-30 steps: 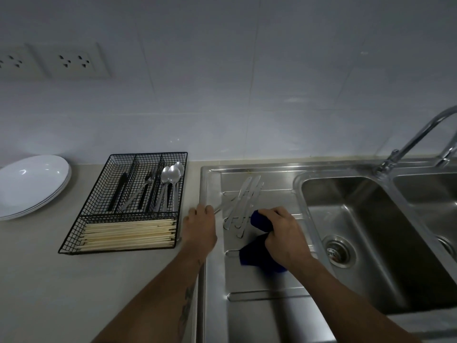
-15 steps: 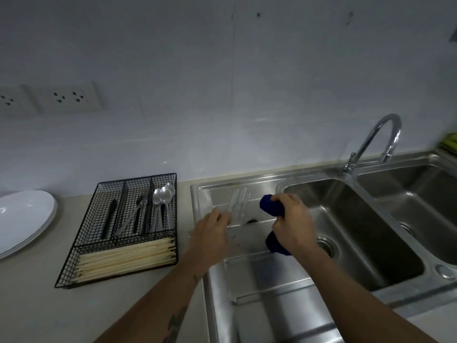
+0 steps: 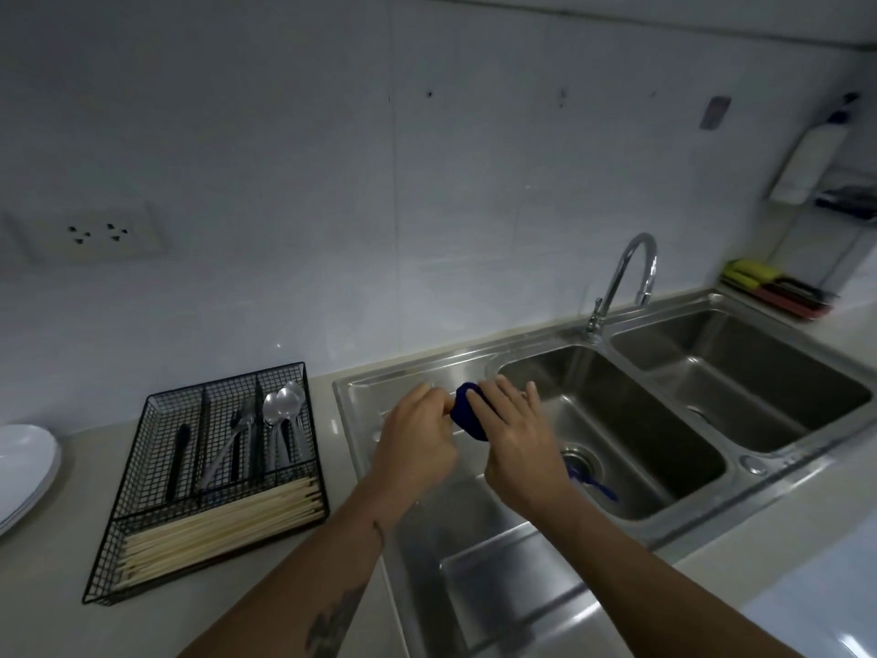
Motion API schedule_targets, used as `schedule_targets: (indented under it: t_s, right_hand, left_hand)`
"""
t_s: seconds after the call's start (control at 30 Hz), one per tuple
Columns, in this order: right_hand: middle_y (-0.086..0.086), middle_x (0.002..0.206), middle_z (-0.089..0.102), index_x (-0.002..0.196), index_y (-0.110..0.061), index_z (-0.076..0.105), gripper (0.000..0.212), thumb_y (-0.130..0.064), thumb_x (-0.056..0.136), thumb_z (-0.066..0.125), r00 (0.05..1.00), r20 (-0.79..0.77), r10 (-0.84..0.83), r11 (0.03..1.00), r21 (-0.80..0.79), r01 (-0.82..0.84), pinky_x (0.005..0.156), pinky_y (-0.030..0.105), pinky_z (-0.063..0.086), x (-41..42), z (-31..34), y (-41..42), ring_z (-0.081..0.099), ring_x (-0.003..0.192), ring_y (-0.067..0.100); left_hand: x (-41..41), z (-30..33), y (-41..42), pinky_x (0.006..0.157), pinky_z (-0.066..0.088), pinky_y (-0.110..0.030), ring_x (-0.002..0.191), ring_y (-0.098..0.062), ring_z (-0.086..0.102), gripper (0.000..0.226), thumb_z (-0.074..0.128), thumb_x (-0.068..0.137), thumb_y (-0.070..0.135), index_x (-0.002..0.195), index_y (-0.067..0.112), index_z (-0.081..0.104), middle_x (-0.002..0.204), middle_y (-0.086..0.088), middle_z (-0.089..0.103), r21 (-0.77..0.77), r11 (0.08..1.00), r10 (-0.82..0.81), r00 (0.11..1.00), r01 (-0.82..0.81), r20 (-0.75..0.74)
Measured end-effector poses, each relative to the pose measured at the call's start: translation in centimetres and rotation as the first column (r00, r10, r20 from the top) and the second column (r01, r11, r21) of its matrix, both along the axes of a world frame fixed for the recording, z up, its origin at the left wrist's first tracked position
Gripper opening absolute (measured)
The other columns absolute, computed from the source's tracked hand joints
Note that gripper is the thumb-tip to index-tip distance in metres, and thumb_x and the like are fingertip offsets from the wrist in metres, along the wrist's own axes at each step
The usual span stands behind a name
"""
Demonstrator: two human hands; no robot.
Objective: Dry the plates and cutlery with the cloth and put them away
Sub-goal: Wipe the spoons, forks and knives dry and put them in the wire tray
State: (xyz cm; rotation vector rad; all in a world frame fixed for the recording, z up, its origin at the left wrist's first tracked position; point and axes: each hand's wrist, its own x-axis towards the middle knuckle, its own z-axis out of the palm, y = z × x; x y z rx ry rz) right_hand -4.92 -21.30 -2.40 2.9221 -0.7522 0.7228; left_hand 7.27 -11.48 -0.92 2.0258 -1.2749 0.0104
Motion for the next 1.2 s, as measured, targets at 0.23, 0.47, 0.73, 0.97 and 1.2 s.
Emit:
schedule_targets:
  t_s: [0.23,0.47,0.73,0.97,1.2]
  right_hand:
    - [0.014,0.135,0.054,0.132,-0.007,0.052,0.078,0.002,0.058,0.076,0.999,0.019,-0.046,0.997,0.058,0.045,0.11,0.056,0.025,-2.4,-0.1,0.4,0.043,0.131,0.038]
    - [0.005,0.117,0.059,0.117,-0.013,0.06,0.052,0.001,0.068,0.065,0.975,0.079,-0.205,0.947,0.269,0.177,0.089,0.041,0.049,-4.4,-0.5,-0.4,0.054,0.11,0.03]
    - [0.011,0.131,0.055,0.123,-0.009,0.058,0.07,0.003,0.056,0.07,0.996,0.068,-0.064,0.998,0.021,0.063,0.103,0.057,0.039,-2.8,-0.3,2.4,0.047,0.125,0.037]
    - [0.006,0.136,0.052,0.133,-0.012,0.051,0.08,-0.005,0.058,0.076,0.998,-0.02,-0.06,0.998,-0.001,0.06,0.11,0.055,0.029,-3.0,-0.5,3.5,0.042,0.132,0.036]
    - [-0.001,0.119,0.06,0.119,-0.018,0.06,0.066,0.005,0.058,0.073,0.985,0.09,-0.149,0.964,0.237,0.124,0.075,0.035,0.05,-4.6,-0.9,1.6,0.059,0.095,0.026]
  left_hand:
    - [-0.6,-0.2,1.2,0.075,0.043,-0.021,0.094,-0.013,0.058,0.019,0.061,0.086,0.001,0.096,0.015,0.066,0.098,0.003,0.061,0.01,1.0,-0.012,1.0,0.013,-0.015]
    - [-1.0,-0.1,2.0,0.072,0.047,-0.029,0.091,-0.018,0.059,0.018,0.057,0.087,0.003,0.092,0.016,0.068,0.097,0.005,0.062,0.099,0.995,-0.018,0.997,0.01,0.081]
    - [-0.8,2.3,1.5,0.08,0.056,-0.033,0.092,-0.019,0.065,0.032,0.051,0.088,0.01,0.1,0.024,0.076,0.101,0.005,0.071,0.236,0.972,0.011,0.996,0.011,-0.088]
    - [-1.5,2.2,1.5,0.075,0.058,-0.032,0.081,-0.016,0.066,0.02,0.056,0.089,0.012,0.088,0.02,0.074,0.088,0.001,0.072,0.257,0.966,0.063,0.974,-0.005,-0.218]
    - [-1.5,1.3,2.0,0.078,0.058,-0.033,0.084,-0.016,0.067,0.018,0.057,0.083,0.017,0.084,0.024,0.073,0.089,0.008,0.071,0.357,0.934,0.109,0.973,-0.029,-0.205]
